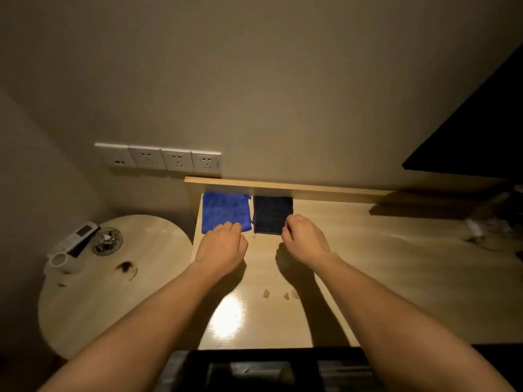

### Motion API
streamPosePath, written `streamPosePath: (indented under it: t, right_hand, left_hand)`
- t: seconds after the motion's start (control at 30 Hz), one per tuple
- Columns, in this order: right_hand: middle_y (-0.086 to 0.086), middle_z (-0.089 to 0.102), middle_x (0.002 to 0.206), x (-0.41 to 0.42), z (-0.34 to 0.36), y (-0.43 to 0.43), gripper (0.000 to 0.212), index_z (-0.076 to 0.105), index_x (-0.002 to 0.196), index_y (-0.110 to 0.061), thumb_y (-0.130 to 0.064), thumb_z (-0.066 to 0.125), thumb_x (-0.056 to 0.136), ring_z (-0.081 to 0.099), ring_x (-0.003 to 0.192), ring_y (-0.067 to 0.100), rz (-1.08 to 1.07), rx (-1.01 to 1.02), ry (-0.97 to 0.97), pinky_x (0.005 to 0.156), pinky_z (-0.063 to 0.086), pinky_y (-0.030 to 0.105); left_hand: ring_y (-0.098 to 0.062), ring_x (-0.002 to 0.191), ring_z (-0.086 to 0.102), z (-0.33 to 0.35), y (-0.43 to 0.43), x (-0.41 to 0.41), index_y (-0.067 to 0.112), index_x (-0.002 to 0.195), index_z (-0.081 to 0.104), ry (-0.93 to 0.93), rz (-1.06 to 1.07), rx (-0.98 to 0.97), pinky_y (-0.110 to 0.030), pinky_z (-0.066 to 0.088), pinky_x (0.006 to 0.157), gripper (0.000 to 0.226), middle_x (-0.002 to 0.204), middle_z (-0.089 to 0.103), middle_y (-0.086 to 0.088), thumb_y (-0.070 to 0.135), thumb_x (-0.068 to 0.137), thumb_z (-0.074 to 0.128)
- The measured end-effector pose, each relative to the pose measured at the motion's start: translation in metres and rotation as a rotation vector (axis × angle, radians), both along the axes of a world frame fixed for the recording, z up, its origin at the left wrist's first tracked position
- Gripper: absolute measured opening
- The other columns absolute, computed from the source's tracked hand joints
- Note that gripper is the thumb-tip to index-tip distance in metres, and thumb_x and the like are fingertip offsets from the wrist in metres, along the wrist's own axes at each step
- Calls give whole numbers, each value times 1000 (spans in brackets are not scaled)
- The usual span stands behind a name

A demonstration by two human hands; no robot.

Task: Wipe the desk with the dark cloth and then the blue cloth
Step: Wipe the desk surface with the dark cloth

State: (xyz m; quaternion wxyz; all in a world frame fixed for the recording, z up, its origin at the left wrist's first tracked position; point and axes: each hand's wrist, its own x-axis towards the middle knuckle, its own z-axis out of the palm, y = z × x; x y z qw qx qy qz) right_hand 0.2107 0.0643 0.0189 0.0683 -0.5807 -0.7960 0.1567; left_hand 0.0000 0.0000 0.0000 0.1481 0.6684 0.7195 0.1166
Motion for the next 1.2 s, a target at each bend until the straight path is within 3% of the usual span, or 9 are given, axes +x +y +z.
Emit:
streamPosePath:
  t: [0.2, 0.4, 0.63, 0.77, 0.83, 0.93, 1.0, 1.1, 1.2]
  right_hand:
    - [-1, 61, 98, -31, -32, 38, 12, 59, 100, -21, -28, 53, 106, 60, 86, 16, 103, -62, -4, 78, 60, 38]
    - [2, 65, 108, -74, -74, 73, 15, 64, 111, -20, -32, 57, 106, 62, 94, 17, 215, -54, 52, 83, 60, 37]
    - [5, 66, 133, -64, -101, 115, 34, 62, 133, -19, -36, 58, 103, 58, 122, 27, 160, 47, -70, 101, 49, 46]
    - [4, 40, 165, -30, -122, 139, 69, 38, 159, -25, -57, 56, 100, 34, 152, 28, 232, -26, -161, 119, 35, 51]
    - [1, 25, 173, -23, -133, 144, 77, 24, 165, -29, -64, 49, 100, 20, 159, 28, 294, -99, -194, 123, 26, 52]
    - [-1, 9, 177, -20, -149, 141, 79, 11, 166, -36, -69, 40, 101, 3, 162, 26, 324, -147, -220, 127, 14, 50]
    - [-2, 1, 177, -20, -158, 137, 80, 7, 166, -41, -73, 37, 99, -5, 162, 25, 308, -133, -227, 127, 7, 51]
    - [-2, -3, 177, -23, -165, 134, 83, 5, 165, -44, -80, 33, 95, -10, 162, 25, 298, -80, -243, 128, 3, 56]
    - [-2, -2, 177, -24, -169, 133, 87, 4, 165, -46, -85, 30, 91, -9, 162, 27, 298, -47, -267, 127, 3, 59]
  left_hand:
    - [-20, 79, 57, -34, 22, -21, 19, 96, 54, 2, 140, -34, -39, 55, 74, 19, 92, 61, -3, 30, 106, 43]
    - [-19, 92, 59, -63, 50, -53, 17, 113, 59, 8, 208, -20, -39, 55, 84, 23, 109, 64, -5, 34, 109, 44]
    - [-19, 102, 57, -90, 76, -45, 17, 117, 59, -32, 121, 10, -37, 49, 91, 23, 117, 63, -4, 33, 108, 45]
    - [-24, 136, 49, -110, 98, -18, 18, 139, 55, -77, 69, 44, -45, 42, 115, 37, 148, 55, -5, 35, 107, 47]
    - [-26, 154, 30, -122, 101, -6, 17, 156, 41, -53, 36, 30, -47, 27, 126, 52, 166, 37, -7, 37, 108, 45]
    - [-24, 161, 14, -141, 89, 0, 15, 164, 29, 20, 7, 32, -45, 13, 129, 62, 174, 22, -6, 38, 107, 43]
    - [-27, 159, 22, -150, 73, -2, 11, 160, 37, 46, -22, 56, -47, 17, 127, 64, 171, 30, -9, 35, 103, 52]
    - [-36, 137, 56, -160, 49, -10, 4, 145, 57, 108, -75, 89, -52, 44, 111, 59, 149, 58, -19, 27, 93, 69]
    - [-38, 121, 64, -157, 41, -12, 4, 140, 60, 172, -113, 50, -52, 53, 98, 57, 136, 66, -22, 31, 91, 72]
